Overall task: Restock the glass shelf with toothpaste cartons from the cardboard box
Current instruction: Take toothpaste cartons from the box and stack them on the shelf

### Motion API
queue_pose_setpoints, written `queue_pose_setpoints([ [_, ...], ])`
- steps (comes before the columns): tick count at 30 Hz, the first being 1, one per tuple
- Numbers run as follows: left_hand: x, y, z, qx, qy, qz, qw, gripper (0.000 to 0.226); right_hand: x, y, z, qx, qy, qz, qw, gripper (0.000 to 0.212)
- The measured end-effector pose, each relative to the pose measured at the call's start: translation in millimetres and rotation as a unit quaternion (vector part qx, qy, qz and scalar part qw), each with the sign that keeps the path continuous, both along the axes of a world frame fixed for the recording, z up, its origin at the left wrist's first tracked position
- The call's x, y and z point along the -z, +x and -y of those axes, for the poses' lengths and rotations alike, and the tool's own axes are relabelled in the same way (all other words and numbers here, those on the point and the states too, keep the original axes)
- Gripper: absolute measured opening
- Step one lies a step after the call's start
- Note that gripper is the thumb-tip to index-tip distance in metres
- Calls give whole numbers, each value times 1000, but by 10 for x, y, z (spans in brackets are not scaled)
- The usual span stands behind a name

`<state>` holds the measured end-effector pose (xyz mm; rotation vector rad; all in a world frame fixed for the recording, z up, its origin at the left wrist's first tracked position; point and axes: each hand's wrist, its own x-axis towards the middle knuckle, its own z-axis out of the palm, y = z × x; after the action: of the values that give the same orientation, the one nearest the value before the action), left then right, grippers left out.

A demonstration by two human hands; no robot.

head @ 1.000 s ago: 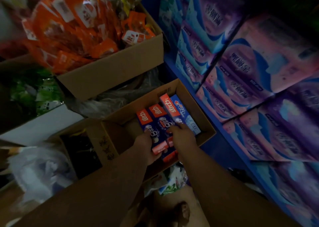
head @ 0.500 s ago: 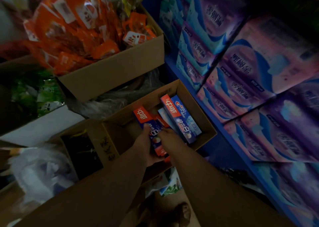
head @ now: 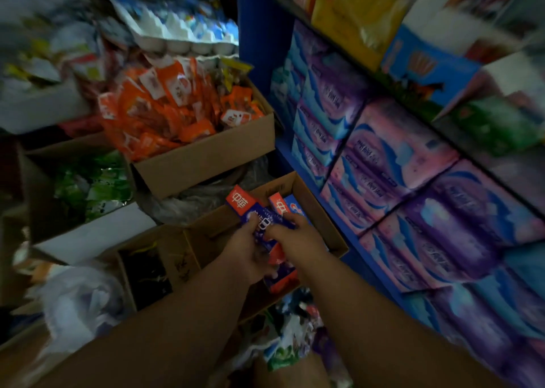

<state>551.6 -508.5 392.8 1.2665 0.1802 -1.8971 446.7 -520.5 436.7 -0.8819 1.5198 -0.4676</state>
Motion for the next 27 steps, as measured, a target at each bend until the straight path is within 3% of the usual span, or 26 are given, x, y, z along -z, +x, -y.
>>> queue_pose_setpoints([
  [3, -404, 9, 5, -71, -61, -32, 995, 61, -488, -238, -94, -37, -42, 2, 998, 56],
  [8, -1064, 23, -9, -145, -128, -34, 981, 58, -1347, -721, -376, -55, -130, 20, 990, 41],
  [11, -1664, -97, -102, -161, -179, -35, 970, 46, -1847, -900, -570, -35, -194, 40, 980, 39],
  [13, -2047, -156, -137, -156, -239, -14, 958, 52, -2194, -1006, -680, -30, -247, 32, 968, 35],
  [16, -2610, -222, -132, -121, -319, -1, 940, 75, -2757, -1161, -820, -11, -336, 36, 941, 40],
  [21, -3756, -506, -202, -77, -470, 40, 878, 31, -3779, -1481, -1126, 76, -471, 67, 876, 47],
  [27, -4828, -1001, -236, -53, -572, 50, 817, 23, -4684, -1909, -1384, 145, -570, -35, 808, 79],
])
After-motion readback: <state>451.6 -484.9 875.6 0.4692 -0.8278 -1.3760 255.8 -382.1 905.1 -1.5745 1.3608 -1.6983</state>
